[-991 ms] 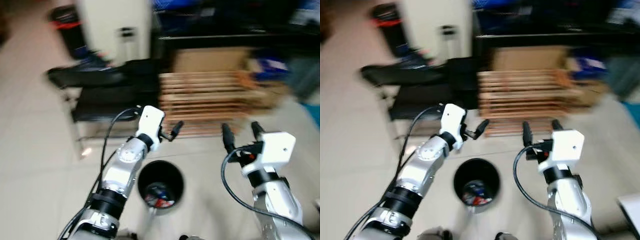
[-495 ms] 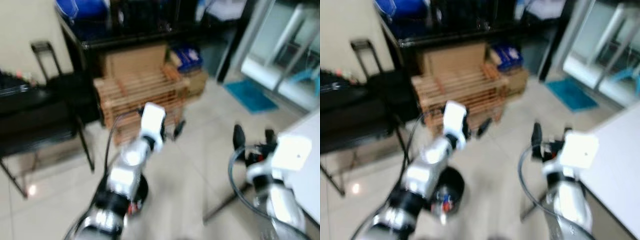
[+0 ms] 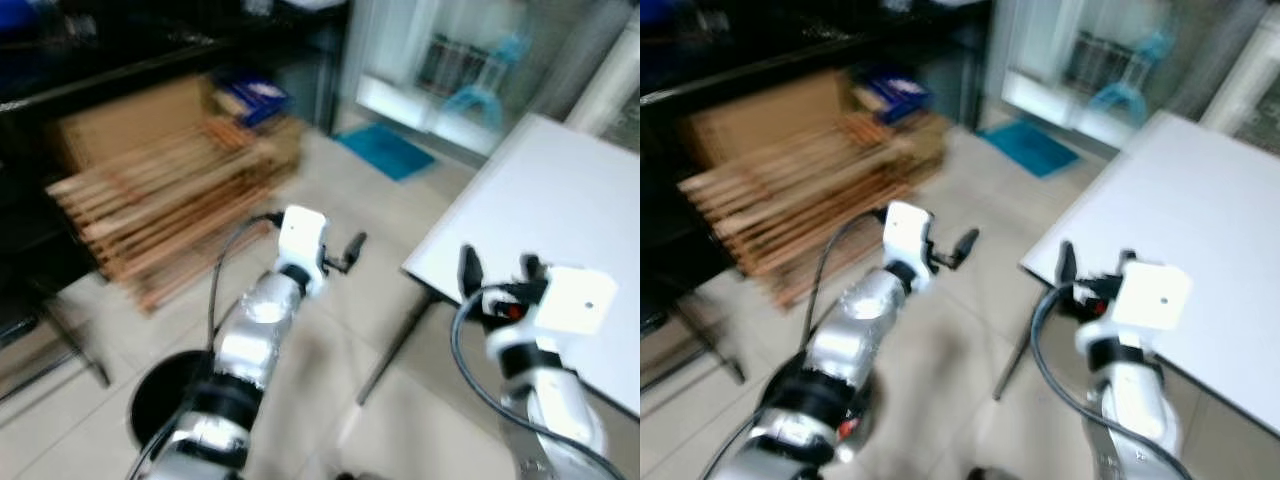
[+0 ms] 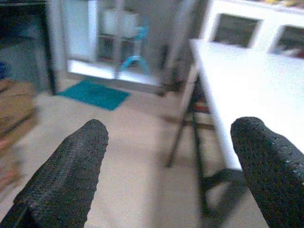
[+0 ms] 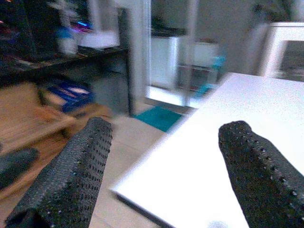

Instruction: Picking trash to rubbish bin

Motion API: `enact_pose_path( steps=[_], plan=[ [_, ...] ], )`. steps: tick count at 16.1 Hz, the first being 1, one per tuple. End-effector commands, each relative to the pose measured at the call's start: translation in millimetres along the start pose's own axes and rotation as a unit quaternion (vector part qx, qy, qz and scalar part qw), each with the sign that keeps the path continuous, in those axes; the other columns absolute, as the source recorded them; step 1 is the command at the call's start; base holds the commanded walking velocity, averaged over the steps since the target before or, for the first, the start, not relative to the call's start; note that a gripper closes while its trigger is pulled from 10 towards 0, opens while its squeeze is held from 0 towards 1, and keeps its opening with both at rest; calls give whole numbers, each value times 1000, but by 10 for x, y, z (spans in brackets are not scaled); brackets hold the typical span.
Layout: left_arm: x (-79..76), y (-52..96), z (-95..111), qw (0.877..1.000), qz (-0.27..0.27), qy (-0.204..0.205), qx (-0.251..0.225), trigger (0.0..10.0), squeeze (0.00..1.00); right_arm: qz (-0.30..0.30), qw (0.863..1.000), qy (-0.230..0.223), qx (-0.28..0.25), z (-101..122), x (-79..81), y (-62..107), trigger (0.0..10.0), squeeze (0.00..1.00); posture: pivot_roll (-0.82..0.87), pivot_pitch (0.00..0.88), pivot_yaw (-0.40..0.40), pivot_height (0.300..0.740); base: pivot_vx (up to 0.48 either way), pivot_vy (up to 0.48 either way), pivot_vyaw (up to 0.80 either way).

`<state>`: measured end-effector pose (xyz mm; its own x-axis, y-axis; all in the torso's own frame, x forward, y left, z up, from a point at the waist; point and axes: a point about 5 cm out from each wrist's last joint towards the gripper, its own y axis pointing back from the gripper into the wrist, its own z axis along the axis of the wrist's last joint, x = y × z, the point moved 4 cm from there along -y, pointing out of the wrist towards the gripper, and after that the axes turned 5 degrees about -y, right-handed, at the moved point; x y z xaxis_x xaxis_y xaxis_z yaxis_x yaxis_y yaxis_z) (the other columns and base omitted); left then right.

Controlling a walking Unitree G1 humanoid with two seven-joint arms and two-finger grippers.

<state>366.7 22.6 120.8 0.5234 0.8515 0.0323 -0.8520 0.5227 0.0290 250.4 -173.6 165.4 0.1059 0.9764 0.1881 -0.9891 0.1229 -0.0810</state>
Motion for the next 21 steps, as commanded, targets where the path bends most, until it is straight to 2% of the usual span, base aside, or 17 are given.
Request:
enact_pose_path(
  steps=[1,9,13,21],
  plan=[
    [17,-31,61,1000,0,-8,-5,10000,0,2,1000,-7,-3,29,24,3,10000,0,69,56,-67,740,0,0,-750],
    [6,-72,81,1000,4,3,-8,10000,0,-5,1000,-16,0,21,-14,-11,10000,0,69,50,-68,740,0,0,-741],
    [5,-90,85,1000,-2,-7,-6,10000,0,-4,1000,-15,-4,33,-9,-18,10000,0,68,48,-65,740,0,0,0],
    [40,-113,64,1000,1,-9,1,10000,0,2,1000,-11,-5,31,22,-59,10000,0,78,35,-59,740,0,-426,0]
  ],
)
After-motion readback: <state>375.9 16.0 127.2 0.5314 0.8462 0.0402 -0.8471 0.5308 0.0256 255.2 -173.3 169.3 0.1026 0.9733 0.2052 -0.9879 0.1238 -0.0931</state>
